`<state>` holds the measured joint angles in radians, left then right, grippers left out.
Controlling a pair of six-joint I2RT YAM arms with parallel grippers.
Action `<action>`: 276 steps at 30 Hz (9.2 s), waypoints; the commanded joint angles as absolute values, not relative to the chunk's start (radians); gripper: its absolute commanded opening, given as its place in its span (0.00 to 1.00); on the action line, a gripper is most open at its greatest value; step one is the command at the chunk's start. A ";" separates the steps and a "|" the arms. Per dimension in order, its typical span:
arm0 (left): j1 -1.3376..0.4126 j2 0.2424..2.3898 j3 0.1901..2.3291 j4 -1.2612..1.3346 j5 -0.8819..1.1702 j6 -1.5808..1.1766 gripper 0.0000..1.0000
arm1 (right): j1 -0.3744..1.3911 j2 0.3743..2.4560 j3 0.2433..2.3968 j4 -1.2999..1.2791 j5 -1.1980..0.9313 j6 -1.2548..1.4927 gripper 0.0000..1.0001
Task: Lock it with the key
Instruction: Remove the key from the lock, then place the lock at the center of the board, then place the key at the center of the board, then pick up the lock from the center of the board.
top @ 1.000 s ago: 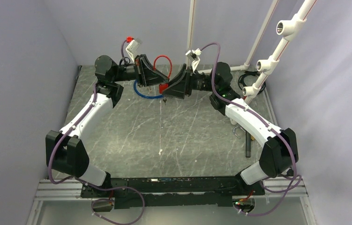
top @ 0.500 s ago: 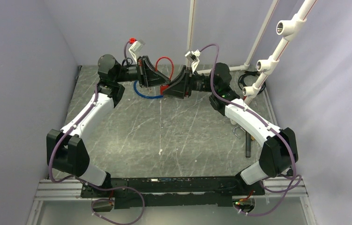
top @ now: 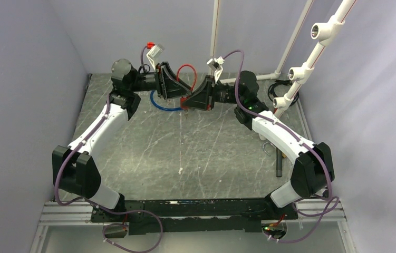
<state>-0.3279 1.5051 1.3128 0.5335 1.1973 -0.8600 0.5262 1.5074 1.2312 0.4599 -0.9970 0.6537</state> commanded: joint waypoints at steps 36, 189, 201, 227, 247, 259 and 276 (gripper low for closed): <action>-0.351 1.426 1.298 -0.102 1.255 -0.447 0.00 | 0.494 1.450 1.248 0.433 -0.933 0.489 0.00; 0.249 1.183 0.836 -0.127 1.040 -0.513 0.00 | 0.664 2.280 1.640 -0.170 -0.949 0.303 0.23; 0.244 1.246 0.852 -0.139 1.016 -0.445 0.00 | 0.644 2.138 1.612 -0.329 -0.733 0.182 0.90; -0.099 1.719 1.131 -0.463 0.737 -0.012 0.00 | 0.622 1.002 0.818 -0.440 -0.393 -0.321 1.00; -0.183 1.943 1.288 -0.499 0.660 -0.032 0.20 | 0.452 0.891 0.844 -0.838 -0.152 -0.542 0.99; -0.183 1.837 1.280 -0.490 0.760 0.036 0.89 | 0.291 0.862 0.843 -1.092 -0.088 -0.826 0.94; -0.183 1.716 1.279 -0.467 0.833 0.021 0.99 | -0.448 0.992 0.789 -1.034 -0.319 -1.193 0.84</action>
<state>-0.1810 1.7615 1.2709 -0.4950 0.7799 0.0074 -0.3099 0.9688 0.7822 -1.0466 -0.2001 -1.0611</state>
